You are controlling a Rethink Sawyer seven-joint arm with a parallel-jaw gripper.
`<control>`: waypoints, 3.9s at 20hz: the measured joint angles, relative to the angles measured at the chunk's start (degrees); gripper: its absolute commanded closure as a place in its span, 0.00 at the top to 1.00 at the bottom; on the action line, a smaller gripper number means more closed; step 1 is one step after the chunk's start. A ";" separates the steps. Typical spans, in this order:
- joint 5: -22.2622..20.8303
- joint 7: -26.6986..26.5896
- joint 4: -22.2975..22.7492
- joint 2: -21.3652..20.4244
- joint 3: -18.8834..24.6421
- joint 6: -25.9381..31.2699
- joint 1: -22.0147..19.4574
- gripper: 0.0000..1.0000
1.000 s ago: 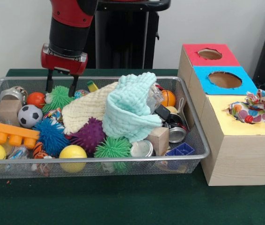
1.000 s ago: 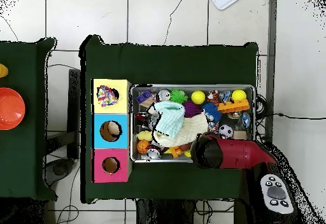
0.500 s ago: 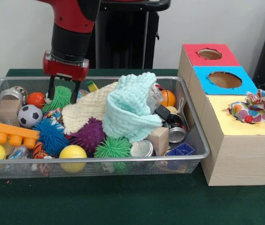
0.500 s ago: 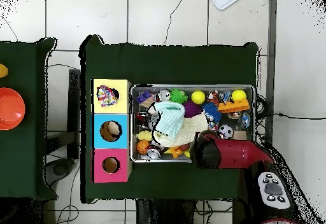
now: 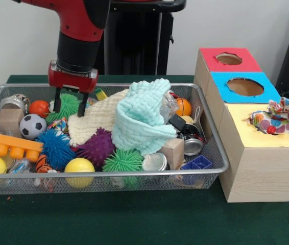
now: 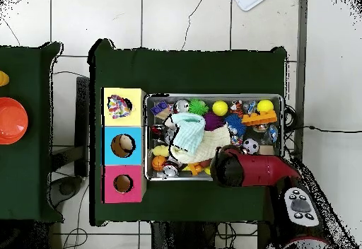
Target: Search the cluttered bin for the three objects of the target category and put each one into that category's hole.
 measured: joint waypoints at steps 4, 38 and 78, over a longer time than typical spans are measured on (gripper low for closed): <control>-1.02 0.00 -0.27 0.40 0.01 -0.01 -0.08 1.00; -3.87 0.00 -6.89 4.84 -0.19 -2.60 -0.17 1.00; -2.81 0.01 -3.67 -6.45 1.74 9.23 0.43 0.00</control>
